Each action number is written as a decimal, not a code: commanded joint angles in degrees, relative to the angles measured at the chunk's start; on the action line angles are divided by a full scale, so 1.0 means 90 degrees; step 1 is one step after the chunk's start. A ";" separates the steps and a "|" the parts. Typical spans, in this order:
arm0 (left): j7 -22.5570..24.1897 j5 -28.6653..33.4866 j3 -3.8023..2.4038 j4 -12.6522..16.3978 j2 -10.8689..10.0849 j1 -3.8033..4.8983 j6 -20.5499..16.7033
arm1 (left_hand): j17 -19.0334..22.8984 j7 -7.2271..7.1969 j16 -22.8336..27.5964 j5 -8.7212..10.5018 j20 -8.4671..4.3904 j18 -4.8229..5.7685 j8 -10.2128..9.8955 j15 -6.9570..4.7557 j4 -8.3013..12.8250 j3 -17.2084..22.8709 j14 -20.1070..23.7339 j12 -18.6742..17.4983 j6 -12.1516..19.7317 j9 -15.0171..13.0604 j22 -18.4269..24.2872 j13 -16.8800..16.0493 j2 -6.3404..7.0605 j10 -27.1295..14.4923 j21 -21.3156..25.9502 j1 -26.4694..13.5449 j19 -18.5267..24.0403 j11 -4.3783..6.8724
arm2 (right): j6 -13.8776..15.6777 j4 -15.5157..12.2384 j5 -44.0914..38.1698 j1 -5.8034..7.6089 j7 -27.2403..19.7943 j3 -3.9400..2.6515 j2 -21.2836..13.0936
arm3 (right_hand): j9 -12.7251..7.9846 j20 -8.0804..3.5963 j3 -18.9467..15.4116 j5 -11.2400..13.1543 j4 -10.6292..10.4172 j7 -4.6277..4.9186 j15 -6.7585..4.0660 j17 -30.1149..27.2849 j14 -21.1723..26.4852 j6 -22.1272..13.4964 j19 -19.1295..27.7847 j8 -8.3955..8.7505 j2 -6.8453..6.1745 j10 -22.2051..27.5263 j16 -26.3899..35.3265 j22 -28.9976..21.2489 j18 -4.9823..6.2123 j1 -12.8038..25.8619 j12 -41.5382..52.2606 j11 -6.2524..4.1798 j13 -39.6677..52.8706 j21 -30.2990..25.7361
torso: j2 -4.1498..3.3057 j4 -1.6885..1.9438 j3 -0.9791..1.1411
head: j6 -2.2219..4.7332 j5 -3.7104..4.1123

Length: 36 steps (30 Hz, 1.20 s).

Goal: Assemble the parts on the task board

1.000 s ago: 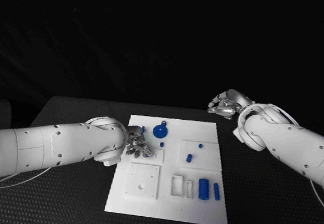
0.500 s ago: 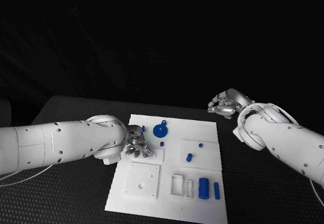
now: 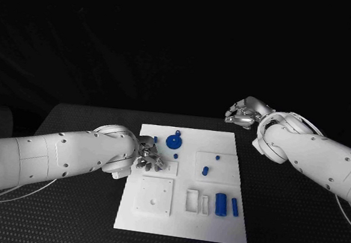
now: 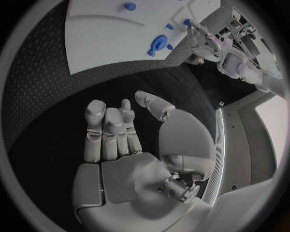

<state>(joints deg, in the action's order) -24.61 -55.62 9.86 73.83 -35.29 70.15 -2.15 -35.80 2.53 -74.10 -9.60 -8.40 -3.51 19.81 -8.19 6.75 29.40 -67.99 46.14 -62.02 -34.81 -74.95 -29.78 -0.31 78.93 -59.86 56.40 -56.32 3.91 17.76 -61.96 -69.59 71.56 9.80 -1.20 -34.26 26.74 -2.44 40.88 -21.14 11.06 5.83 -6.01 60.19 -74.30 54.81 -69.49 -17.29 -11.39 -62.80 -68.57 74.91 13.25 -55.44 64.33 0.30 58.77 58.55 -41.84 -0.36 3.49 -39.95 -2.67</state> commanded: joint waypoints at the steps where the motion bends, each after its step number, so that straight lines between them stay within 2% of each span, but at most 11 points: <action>1: -0.0024 -0.0038 -0.0025 0.0011 0.0009 0.0048 -0.0123 | 0.0000 -0.0003 -0.0039 -0.0042 -0.0589 -0.0051 0.0038 -0.0147 0.0715 0.0722 -0.0184 0.0028 -0.0045 -0.0006 -0.0079 -0.0004 -0.0080 0.0056 -0.0015 0.0053 -0.0042 -0.0003 | -0.0086 0.0002 -0.0012 -0.0008 -0.0049 -0.0002 0.0003 | 0.0009 -0.0031 -0.0020 -0.0039 -0.0006 0.0099 0.0012 0.0006 0.0005 0.0038 -0.0002 0.0023 0.0004 0.0052 0.0032 0.0096 0.0194 0.0066 0.0037 -0.0004 -0.0011 -0.0040 | 0.0004 0.0007 -0.0001 | 0.0013 -0.0005; 10: -0.0077 -0.0120 -0.0025 -0.0067 0.0050 0.0088 -0.0054 | 0.0023 0.0031 -0.0007 0.0031 -0.0595 -0.0055 -0.0039 -0.0140 0.0691 0.0763 -0.0168 0.0012 0.0062 -0.0002 -0.0071 0.0002 -0.0074 0.0041 -0.0002 0.0004 -0.0049 -0.0035 | -0.0095 0.0001 -0.0012 -0.0009 -0.0050 -0.0002 0.0004 | 0.0009 -0.0030 -0.0020 -0.0049 -0.0005 0.0099 0.0012 0.0007 0.0005 0.0038 -0.0002 0.0023 0.0004 0.0053 0.0032 0.0096 0.0194 0.0067 0.0037 -0.0004 -0.0012 -0.0041 | 0.0004 0.0003 -0.0002 | 0.0022 -0.0021; 14: -0.0077 -0.0121 -0.0025 -0.0058 0.0050 0.0089 0.0037 | 0.0036 0.0058 0.0013 -0.0164 -0.0598 -0.0056 -0.0093 -0.0125 0.0704 0.0807 -0.0149 0.0007 0.0151 -0.0003 -0.0073 -0.0001 -0.0098 0.0014 0.0005 0.0005 -0.0040 -0.0059 | -0.0105 0.0000 -0.0012 -0.0009 -0.0050 -0.0002 0.0001 | 0.0009 -0.0030 -0.0021 -0.0052 -0.0005 0.0099 0.0012 0.0007 0.0005 0.0038 -0.0002 0.0023 0.0004 0.0053 0.0032 0.0096 0.0194 0.0068 0.0037 -0.0004 -0.0012 -0.0041 | 0.0003 0.0003 -0.0003 | 0.0024 -0.0015; 21: -0.0076 -0.0118 -0.0024 -0.0042 0.0068 0.0089 0.0299 | 0.0036 0.0057 0.0010 -0.0182 -0.0597 -0.0054 -0.0084 -0.0119 0.0726 0.0814 -0.0148 0.0012 0.0136 -0.0018 -0.0077 -0.0005 -0.0103 0.0014 0.0004 0.0012 -0.0035 -0.0059 | -0.0136 0.0002 -0.0012 -0.0009 -0.0049 -0.0002 0.0004 | 0.0010 -0.0030 -0.0022 -0.0057 -0.0004 0.0099 0.0012 0.0007 0.0005 0.0038 -0.0002 0.0023 0.0004 0.0053 0.0033 0.0097 0.0194 0.0070 0.0038 -0.0004 -0.0012 -0.0041 | 0.0001 -0.0001 -0.0005 | 0.0025 -0.0021; 30: -0.0034 0.0220 -0.0028 -0.0039 0.0003 0.0089 0.0356 | 0.0034 0.0047 0.0001 -0.0232 -0.0590 -0.0044 -0.0050 -0.0114 0.0780 0.0822 -0.0146 0.0019 0.0085 -0.0067 -0.0087 -0.0011 -0.0121 0.0010 0.0001 0.0019 -0.0016 -0.0052 | -0.0137 0.0012 -0.0012 -0.0018 -0.0054 -0.0002 -0.0003 | 0.0010 -0.0029 -0.0024 -0.0062 -0.0004 0.0100 0.0013 0.0008 0.0005 0.0036 -0.0002 0.0024 0.0005 0.0054 0.0033 0.0097 0.0194 0.0074 0.0038 -0.0003 -0.0013 -0.0041 | -0.0001 0.0001 -0.0007 | 0.0016 -0.0009; 32: -0.0029 0.0284 -0.0053 -0.0050 -0.0005 0.0094 0.0388 | 0.0034 0.0045 -0.0002 -0.0242 -0.0589 -0.0042 -0.0043 -0.0114 0.0789 0.0821 -0.0146 0.0021 0.0076 -0.0080 -0.0089 -0.0012 -0.0125 0.0010 0.0000 0.0016 -0.0013 -0.0050 | -0.0137 0.0011 -0.0012 -0.0023 -0.0054 -0.0002 -0.0004 | 0.0010 -0.0029 -0.0025 -0.0063 -0.0004 0.0100 0.0013 0.0008 0.0005 0.0036 -0.0002 0.0025 0.0005 0.0054 0.0033 0.0097 0.0194 0.0075 0.0038 -0.0003 -0.0013 -0.0041 | -0.0001 0.0001 -0.0007 | 0.0016 -0.0009; 34: -0.0019 0.0328 -0.0132 -0.0069 -0.0006 0.0109 0.0442 | 0.0033 0.0042 -0.0004 -0.0251 -0.0588 -0.0041 -0.0037 -0.0114 0.0800 0.0821 -0.0146 0.0023 0.0071 -0.0090 -0.0090 -0.0013 -0.0127 0.0011 0.0000 0.0016 -0.0011 -0.0048 | -0.0138 0.0010 -0.0012 -0.0024 -0.0057 -0.0002 0.0002 | 0.0010 -0.0029 -0.0025 -0.0063 -0.0004 0.0100 0.0013 0.0008 0.0005 0.0036 -0.0002 0.0025 0.0005 0.0054 0.0034 0.0097 0.0194 0.0075 0.0039 -0.0003 -0.0013 -0.0041 | -0.0001 -0.0002 -0.0005 | 0.0016 -0.0011; 36: 0.0031 0.0428 -0.0162 -0.0092 -0.0007 0.0166 0.0586 | 0.0033 0.0042 -0.0004 -0.0252 -0.0588 -0.0041 -0.0037 -0.0114 0.0801 0.0821 -0.0146 0.0023 0.0071 -0.0091 -0.0090 -0.0013 -0.0127 0.0011 0.0000 0.0016 -0.0010 -0.0047 | -0.0136 0.0015 -0.0012 -0.0028 -0.0056 -0.0002 0.0006 | 0.0010 -0.0029 -0.0025 -0.0063 -0.0004 0.0100 0.0013 0.0008 0.0005 0.0036 -0.0002 0.0025 0.0005 0.0054 0.0034 0.0097 0.0194 0.0076 0.0039 -0.0003 -0.0013 -0.0041 | -0.0001 -0.0003 -0.0004 | 0.0010 -0.0015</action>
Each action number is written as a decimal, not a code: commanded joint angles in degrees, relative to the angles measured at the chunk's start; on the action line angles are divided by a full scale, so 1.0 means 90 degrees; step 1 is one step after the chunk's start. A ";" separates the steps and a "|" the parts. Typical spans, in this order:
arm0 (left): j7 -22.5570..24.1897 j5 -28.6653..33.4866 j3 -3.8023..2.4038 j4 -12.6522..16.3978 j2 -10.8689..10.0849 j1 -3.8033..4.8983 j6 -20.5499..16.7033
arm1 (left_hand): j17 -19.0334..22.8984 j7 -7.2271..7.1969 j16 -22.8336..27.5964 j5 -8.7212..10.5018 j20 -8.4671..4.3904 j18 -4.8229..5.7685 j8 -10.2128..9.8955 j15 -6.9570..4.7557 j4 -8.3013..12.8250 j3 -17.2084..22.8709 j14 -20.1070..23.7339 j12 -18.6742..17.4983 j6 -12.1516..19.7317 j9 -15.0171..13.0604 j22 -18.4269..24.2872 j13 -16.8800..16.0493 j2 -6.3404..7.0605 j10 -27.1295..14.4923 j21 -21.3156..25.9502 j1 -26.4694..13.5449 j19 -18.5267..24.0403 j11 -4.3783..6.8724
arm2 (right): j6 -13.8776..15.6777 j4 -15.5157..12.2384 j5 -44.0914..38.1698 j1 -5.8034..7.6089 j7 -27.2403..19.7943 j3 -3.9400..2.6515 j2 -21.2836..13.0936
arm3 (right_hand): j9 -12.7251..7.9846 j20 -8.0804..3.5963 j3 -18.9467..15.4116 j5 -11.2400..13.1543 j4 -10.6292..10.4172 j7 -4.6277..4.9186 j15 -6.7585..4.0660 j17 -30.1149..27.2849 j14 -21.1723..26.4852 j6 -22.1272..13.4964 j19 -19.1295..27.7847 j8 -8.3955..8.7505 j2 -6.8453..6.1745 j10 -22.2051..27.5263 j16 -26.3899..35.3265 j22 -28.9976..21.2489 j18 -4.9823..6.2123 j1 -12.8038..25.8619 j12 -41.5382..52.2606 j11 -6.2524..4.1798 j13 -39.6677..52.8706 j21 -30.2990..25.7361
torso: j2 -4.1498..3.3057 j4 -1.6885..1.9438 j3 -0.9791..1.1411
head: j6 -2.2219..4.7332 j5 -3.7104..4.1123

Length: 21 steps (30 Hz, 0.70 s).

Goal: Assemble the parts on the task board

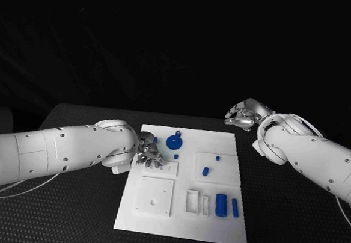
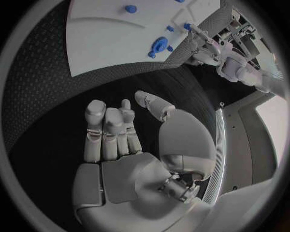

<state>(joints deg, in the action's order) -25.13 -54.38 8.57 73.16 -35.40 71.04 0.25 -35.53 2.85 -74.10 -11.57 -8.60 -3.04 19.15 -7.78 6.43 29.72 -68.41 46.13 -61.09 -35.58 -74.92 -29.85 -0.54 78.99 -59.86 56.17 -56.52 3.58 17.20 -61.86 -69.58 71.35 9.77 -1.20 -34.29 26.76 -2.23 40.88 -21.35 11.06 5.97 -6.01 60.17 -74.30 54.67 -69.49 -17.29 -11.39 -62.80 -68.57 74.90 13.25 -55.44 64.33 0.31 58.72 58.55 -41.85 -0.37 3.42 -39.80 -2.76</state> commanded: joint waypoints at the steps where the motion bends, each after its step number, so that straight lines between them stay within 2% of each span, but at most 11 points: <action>1: 0.0144 0.0381 -0.0019 -0.0050 0.0013 0.0123 0.0467 | 0.0003 0.0007 -0.0005 -0.0033 -0.0566 -0.0093 0.0037 -0.0159 0.0837 0.0786 -0.0100 0.0024 -0.0033 -0.0006 -0.0093 -0.0006 -0.0102 0.0005 -0.0001 0.0042 0.0012 -0.0011 | -0.0075 0.0008 -0.0013 -0.0007 -0.0053 -0.0002 0.0015 | 0.0009 -0.0052 -0.0025 -0.0040 -0.0004 0.0084 0.0013 0.0009 0.0005 0.0051 -0.0001 0.0025 0.0005 0.0054 0.0034 0.0097 0.0194 0.0076 0.0039 -0.0003 -0.0008 -0.0041 | -0.0001 -0.0001 0.0005 | -0.0005 -0.0007; 3: 0.0111 0.0527 -0.0019 -0.0079 0.0015 0.0229 0.0590 | -0.0001 -0.0003 -0.0016 -0.0098 -0.0566 -0.0092 0.0054 -0.0163 0.0876 0.0788 -0.0108 0.0029 -0.0052 -0.0036 -0.0096 -0.0009 -0.0105 0.0010 -0.0005 0.0047 0.0013 0.0000 | -0.0077 0.0006 -0.0013 -0.0008 -0.0054 -0.0002 0.0020 | 0.0009 -0.0052 -0.0026 -0.0041 -0.0004 0.0084 0.0013 0.0009 0.0005 0.0051 -0.0001 0.0025 0.0005 0.0054 0.0034 0.0097 0.0194 0.0076 0.0039 -0.0003 -0.0009 -0.0041 | -0.0002 0.0000 0.0005 | 0.0000 -0.0012; 7: 0.0095 0.0539 -0.0018 -0.0118 0.0021 0.0356 0.0778 | -0.0001 -0.0005 -0.0017 -0.0132 -0.0562 -0.0088 0.0056 -0.0164 0.0897 0.0788 -0.0104 0.0030 -0.0046 -0.0060 -0.0097 -0.0011 -0.0116 0.0006 -0.0002 0.0037 0.0021 0.0001 | -0.0080 0.0015 -0.0013 -0.0010 -0.0054 -0.0002 0.0034 | 0.0009 -0.0052 -0.0026 -0.0042 -0.0004 0.0084 0.0013 0.0010 0.0005 0.0050 -0.0001 0.0025 0.0005 0.0055 0.0034 0.0097 0.0194 0.0078 0.0039 -0.0003 -0.0009 -0.0041 | 0.0003 -0.0002 0.0008 | 0.0001 -0.0029; 10: -0.0028 0.0710 -0.0018 -0.0192 0.0053 0.0400 0.1206 | -0.0001 -0.0006 -0.0020 -0.0144 -0.0561 -0.0087 0.0058 -0.0165 0.0909 0.0789 -0.0104 0.0031 -0.0045 -0.0072 -0.0097 -0.0012 -0.0120 0.0004 0.0000 0.0034 0.0027 0.0002 | -0.0082 0.0020 -0.0013 -0.0010 -0.0055 -0.0002 0.0042 | 0.0009 -0.0052 -0.0027 -0.0043 -0.0003 0.0084 0.0013 0.0010 0.0005 0.0050 -0.0001 0.0026 0.0006 0.0055 0.0034 0.0098 0.0194 0.0079 0.0039 -0.0003 -0.0009 -0.0041 | 0.0002 0.0000 0.0007 | -0.0005 -0.0025; 12: -0.0223 0.0786 -0.0018 -0.0319 0.0129 0.0426 0.1842 | -0.0001 -0.0004 -0.0021 -0.0151 -0.0558 -0.0084 0.0057 -0.0163 0.0915 0.0789 -0.0099 0.0031 -0.0038 -0.0083 -0.0097 -0.0012 -0.0131 -0.0001 0.0004 0.0026 0.0036 0.0001 | -0.0083 0.0025 -0.0013 -0.0011 -0.0056 -0.0002 0.0050 | 0.0009 -0.0052 -0.0027 -0.0044 -0.0003 0.0084 0.0014 0.0010 0.0005 0.0050 -0.0001 0.0026 0.0007 0.0055 0.0034 0.0098 0.0194 0.0079 0.0039 -0.0003 -0.0009 -0.0042 | -0.0001 0.0002 0.0004 | -0.0007 -0.0027; 14: -0.0271 0.0786 -0.0018 -0.0402 0.0172 0.0437 0.2147 | 0.0000 0.0006 -0.0015 -0.0142 -0.0550 -0.0076 0.0046 -0.0155 0.0923 0.0786 -0.0074 0.0024 -0.0013 -0.0102 -0.0096 -0.0011 -0.0150 -0.0023 0.0016 0.0004 0.0063 -0.0010 | -0.0084 0.0025 -0.0013 -0.0011 -0.0056 -0.0002 0.0053 | 0.0009 -0.0052 -0.0027 -0.0044 -0.0003 0.0085 0.0014 0.0010 0.0005 0.0050 -0.0001 0.0026 0.0007 0.0055 0.0034 0.0098 0.0194 0.0079 0.0039 -0.0003 -0.0010 -0.0042 | -0.0002 -0.0001 0.0004 | -0.0010 -0.0027; 21: -0.0298 0.0761 -0.0016 -0.0713 0.0323 0.0503 0.2287 | 0.0001 0.0022 -0.0011 -0.0132 -0.0538 -0.0065 0.0033 -0.0135 0.0956 0.0795 -0.0017 0.0014 0.0026 -0.0149 -0.0099 -0.0011 -0.0182 -0.0071 0.0038 -0.0010 0.0120 -0.0027 | -0.0087 0.0042 -0.0013 -0.0013 -0.0054 -0.0002 0.0077 | 0.0010 -0.0052 -0.0028 -0.0046 -0.0001 0.0085 0.0014 0.0010 0.0005 0.0050 -0.0001 0.0026 0.0008 0.0056 0.0035 0.0098 0.0194 0.0080 0.0040 -0.0002 -0.0010 -0.0042 | 0.0000 0.0001 0.0006 | -0.0024 -0.0034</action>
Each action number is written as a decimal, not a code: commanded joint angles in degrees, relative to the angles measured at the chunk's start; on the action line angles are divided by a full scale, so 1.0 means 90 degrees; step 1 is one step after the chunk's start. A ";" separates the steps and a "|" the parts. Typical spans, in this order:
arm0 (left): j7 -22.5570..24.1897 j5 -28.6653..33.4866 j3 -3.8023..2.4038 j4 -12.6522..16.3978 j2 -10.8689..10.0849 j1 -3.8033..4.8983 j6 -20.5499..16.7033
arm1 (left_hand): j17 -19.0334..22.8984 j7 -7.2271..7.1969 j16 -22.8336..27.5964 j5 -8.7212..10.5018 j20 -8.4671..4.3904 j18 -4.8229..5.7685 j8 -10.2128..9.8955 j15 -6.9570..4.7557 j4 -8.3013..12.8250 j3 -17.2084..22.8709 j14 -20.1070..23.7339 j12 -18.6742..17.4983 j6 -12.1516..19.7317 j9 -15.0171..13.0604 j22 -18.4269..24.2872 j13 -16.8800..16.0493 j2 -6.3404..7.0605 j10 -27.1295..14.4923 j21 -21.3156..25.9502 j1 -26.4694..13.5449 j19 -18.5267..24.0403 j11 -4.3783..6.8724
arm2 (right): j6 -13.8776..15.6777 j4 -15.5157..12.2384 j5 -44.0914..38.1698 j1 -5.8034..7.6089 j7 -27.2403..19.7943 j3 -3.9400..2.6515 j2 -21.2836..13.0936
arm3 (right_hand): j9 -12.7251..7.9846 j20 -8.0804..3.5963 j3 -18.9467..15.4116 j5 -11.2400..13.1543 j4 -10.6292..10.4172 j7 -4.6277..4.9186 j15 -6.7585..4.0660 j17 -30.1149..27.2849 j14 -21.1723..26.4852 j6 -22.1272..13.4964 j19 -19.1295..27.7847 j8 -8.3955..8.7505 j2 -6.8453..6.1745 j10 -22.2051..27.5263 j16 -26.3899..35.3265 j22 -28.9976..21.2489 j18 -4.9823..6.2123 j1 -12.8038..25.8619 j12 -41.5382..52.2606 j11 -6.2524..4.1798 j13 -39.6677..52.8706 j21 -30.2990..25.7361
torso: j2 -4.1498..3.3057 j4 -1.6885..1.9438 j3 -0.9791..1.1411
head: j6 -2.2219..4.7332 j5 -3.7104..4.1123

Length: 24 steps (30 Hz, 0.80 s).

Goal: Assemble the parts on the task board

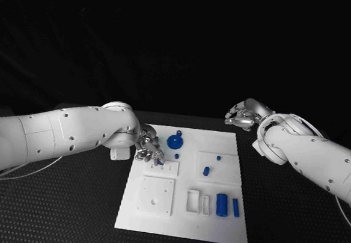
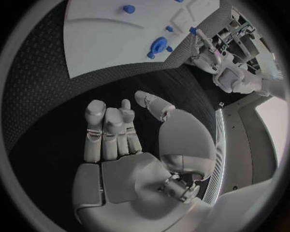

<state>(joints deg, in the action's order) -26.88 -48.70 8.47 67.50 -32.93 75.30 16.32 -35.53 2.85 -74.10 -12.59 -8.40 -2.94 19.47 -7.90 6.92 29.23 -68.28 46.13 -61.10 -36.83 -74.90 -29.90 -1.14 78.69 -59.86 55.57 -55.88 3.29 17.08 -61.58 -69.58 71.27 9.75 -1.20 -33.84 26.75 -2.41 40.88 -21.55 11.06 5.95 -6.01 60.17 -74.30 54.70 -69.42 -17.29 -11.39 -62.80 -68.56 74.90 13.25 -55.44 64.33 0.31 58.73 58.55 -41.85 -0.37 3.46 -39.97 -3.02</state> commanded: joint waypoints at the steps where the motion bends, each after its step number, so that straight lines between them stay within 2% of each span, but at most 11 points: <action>1: -0.0105 0.0129 -0.0004 -0.0102 0.0058 0.0033 0.0500 | 0.0001 0.0022 -0.0011 -0.0019 -0.0560 -0.0076 -0.0003 -0.0121 0.0903 0.0849 -0.0030 0.0014 0.0026 -0.0011 -0.0101 -0.0005 -0.0115 -0.0038 0.0038 0.0057 0.0050 0.0006 | -0.0076 0.0009 -0.0013 -0.0004 -0.0050 -0.0002 0.0027 | 0.0010 -0.0032 -0.0028 -0.0024 -0.0001 0.0087 0.0014 0.0010 0.0005 0.0047 -0.0009 0.0026 0.0008 0.0056 0.0035 0.0098 0.0194 0.0080 0.0040 -0.0003 -0.0011 -0.0042 | 0.0002 0.0000 0.0002 | -0.0010 -0.0008; 12: -0.0121 -0.0250 0.0008 -0.0201 0.0251 0.0038 -0.0013 | -0.0009 0.0016 -0.0037 -0.0037 -0.0561 -0.0074 0.0005 -0.0123 0.0913 0.0844 -0.0041 0.0038 0.0018 -0.0044 -0.0105 -0.0018 -0.0124 -0.0021 0.0029 0.0047 0.0043 0.0013 | -0.0071 0.0016 -0.0013 -0.0004 -0.0055 -0.0002 0.0041 | 0.0011 -0.0032 -0.0029 -0.0026 0.0001 0.0088 0.0014 0.0011 0.0006 0.0046 -0.0008 0.0027 0.0009 0.0057 0.0036 0.0098 0.0194 0.0080 0.0040 -0.0002 -0.0012 -0.0043 | 0.0000 0.0001 -0.0002 | -0.0035 -0.0002; 20: -0.0122 -0.0461 0.0065 -0.0216 0.0325 0.0034 -0.0085 | -0.0018 0.0005 -0.0068 -0.0070 -0.0570 -0.0080 0.0011 -0.0137 0.0922 0.0844 -0.0069 0.0065 0.0010 -0.0081 -0.0106 -0.0033 -0.0120 0.0002 0.0009 0.0041 0.0012 0.0025 | -0.0071 0.0011 -0.0013 -0.0004 -0.0055 -0.0002 0.0044 | 0.0012 -0.0032 -0.0029 -0.0027 0.0004 0.0088 0.0014 0.0011 0.0006 0.0047 -0.0008 0.0027 0.0009 0.0058 0.0036 0.0099 0.0194 0.0079 0.0041 -0.0002 -0.0013 -0.0043 | 0.0000 0.0002 -0.0002 | -0.0044 0.0004; 24: -0.0151 -0.0499 0.0069 -0.0223 0.0338 0.0033 -0.0011 | -0.0019 0.0002 -0.0073 -0.0077 -0.0572 -0.0081 0.0012 -0.0140 0.0924 0.0844 -0.0074 0.0070 0.0009 -0.0089 -0.0106 -0.0036 -0.0121 0.0006 0.0006 0.0039 0.0006 0.0028 | -0.0073 0.0009 -0.0013 -0.0004 -0.0054 -0.0002 0.0042 | 0.0012 -0.0032 -0.0029 -0.0028 0.0006 0.0088 0.0014 0.0011 0.0006 0.0046 -0.0007 0.0027 0.0010 0.0058 0.0036 0.0099 0.0194 0.0079 0.0041 -0.0002 -0.0013 -0.0043 | 0.0000 0.0001 -0.0005 | -0.0050 0.0008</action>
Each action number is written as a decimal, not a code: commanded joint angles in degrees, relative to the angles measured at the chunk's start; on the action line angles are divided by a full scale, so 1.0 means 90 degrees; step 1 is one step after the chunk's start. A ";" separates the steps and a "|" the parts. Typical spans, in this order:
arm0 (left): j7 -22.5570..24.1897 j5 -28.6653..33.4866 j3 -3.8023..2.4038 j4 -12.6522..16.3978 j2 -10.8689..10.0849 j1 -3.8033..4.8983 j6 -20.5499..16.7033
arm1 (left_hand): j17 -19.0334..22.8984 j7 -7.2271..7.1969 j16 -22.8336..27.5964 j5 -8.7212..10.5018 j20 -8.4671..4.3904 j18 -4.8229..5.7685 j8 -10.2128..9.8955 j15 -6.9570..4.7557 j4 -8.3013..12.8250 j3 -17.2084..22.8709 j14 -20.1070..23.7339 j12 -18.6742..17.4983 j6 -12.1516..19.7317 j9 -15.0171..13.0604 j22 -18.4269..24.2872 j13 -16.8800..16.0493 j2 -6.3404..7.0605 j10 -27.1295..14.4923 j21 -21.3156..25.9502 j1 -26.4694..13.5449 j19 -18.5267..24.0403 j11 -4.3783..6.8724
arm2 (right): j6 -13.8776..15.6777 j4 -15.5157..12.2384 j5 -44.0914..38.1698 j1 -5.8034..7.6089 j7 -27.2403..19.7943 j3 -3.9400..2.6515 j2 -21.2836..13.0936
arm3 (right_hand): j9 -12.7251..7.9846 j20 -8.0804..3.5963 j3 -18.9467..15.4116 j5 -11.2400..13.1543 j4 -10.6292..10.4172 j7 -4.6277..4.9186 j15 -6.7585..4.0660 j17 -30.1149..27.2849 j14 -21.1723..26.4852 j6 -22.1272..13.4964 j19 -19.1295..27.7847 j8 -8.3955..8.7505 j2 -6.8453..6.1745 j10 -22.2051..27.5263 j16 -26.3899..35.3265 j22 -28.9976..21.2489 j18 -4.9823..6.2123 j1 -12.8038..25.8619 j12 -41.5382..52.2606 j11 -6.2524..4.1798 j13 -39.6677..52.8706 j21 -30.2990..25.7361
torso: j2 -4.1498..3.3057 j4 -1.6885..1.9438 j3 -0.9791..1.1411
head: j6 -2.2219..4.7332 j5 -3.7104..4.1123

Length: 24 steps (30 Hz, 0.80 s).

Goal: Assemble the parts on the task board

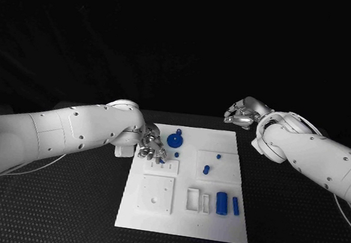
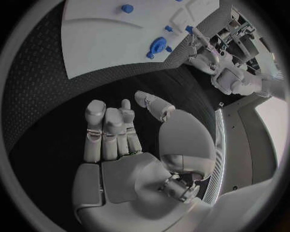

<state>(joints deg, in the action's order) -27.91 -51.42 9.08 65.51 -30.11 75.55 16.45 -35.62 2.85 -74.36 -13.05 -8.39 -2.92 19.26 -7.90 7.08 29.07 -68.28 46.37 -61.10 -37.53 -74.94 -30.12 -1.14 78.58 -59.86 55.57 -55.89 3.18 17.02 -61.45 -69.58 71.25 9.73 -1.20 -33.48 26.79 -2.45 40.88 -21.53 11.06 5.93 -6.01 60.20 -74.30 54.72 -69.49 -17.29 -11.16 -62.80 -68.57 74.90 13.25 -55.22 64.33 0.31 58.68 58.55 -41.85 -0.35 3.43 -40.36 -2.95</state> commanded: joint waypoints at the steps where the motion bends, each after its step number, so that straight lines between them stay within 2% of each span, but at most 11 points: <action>1: -0.0035 -0.0212 0.0002 -0.0008 0.0031 0.0005 -0.0009 | -0.0009 0.0002 -0.0044 -0.0027 -0.0573 -0.0084 0.0035 -0.0140 0.0906 0.0863 -0.0076 0.0045 0.0008 -0.0013 -0.0102 -0.0011 -0.0121 0.0019 0.0005 0.0039 0.0005 0.0041 | -0.0068 -0.0008 -0.0013 -0.0003 -0.0051 -0.0002 0.0000 | 0.0007 -0.0026 -0.0029 -0.0030 0.0006 0.0090 0.0014 0.0008 0.0006 0.0044 0.0001 0.0027 -0.0016 0.0058 0.0037 0.0099 0.0194 0.0054 0.0041 -0.0002 -0.0008 -0.0043 | -0.0001 -0.0002 -0.0001 | -0.0007 0.0001; 14: -0.0010 -0.0260 0.0034 -0.0103 0.0079 -0.0003 0.0154 | -0.0009 -0.0001 -0.0049 -0.0038 -0.0574 -0.0085 0.0035 -0.0143 0.0908 0.0863 -0.0079 0.0051 0.0007 -0.0025 -0.0102 -0.0015 -0.0124 0.0021 0.0001 0.0034 -0.0001 0.0043 | -0.0062 -0.0009 -0.0013 -0.0003 -0.0055 -0.0002 0.0009 | 0.0008 -0.0026 -0.0029 -0.0031 0.0009 0.0090 0.0014 0.0008 0.0006 0.0043 0.0001 0.0028 -0.0015 0.0059 0.0037 0.0099 0.0194 0.0053 0.0041 -0.0002 -0.0009 -0.0044 | -0.0005 -0.0002 -0.0001 | -0.0012 0.0029; 24: 0.0015 -0.0258 0.0093 -0.0131 0.0120 -0.0053 0.0105 | -0.0009 -0.0001 -0.0051 -0.0041 -0.0575 -0.0085 0.0034 -0.0145 0.0912 0.0864 -0.0080 0.0054 0.0009 -0.0033 -0.0102 -0.0017 -0.0124 0.0019 0.0001 0.0031 -0.0002 0.0044 | -0.0015 0.0000 -0.0011 -0.0002 -0.0085 -0.0002 0.0014 | 0.0007 -0.0025 -0.0030 -0.0030 0.0011 0.0092 0.0015 0.0008 0.0008 0.0037 0.0004 0.0032 -0.0016 0.0064 0.0040 0.0099 0.0194 0.0056 0.0040 0.0000 -0.0011 -0.0046 | -0.0003 -0.0001 -0.0003 | -0.0014 0.0036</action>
<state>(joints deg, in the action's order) -28.16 -53.43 9.92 64.31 -29.25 75.14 16.82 -35.63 2.85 -74.59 -13.14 -8.39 -2.65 19.16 -7.90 7.24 28.92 -68.28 46.60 -61.10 -37.77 -74.92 -30.22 -1.36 78.57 -59.86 55.34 -55.89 3.16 17.04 -61.45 -69.58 71.25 9.63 -1.20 -33.40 26.78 -2.32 40.88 -21.53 11.06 6.04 -6.01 60.19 -74.30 54.61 -69.57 -17.29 -11.16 -62.80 -68.56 74.90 13.25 -55.22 64.33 0.31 58.63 58.34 -41.87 -0.34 3.41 -40.46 -2.67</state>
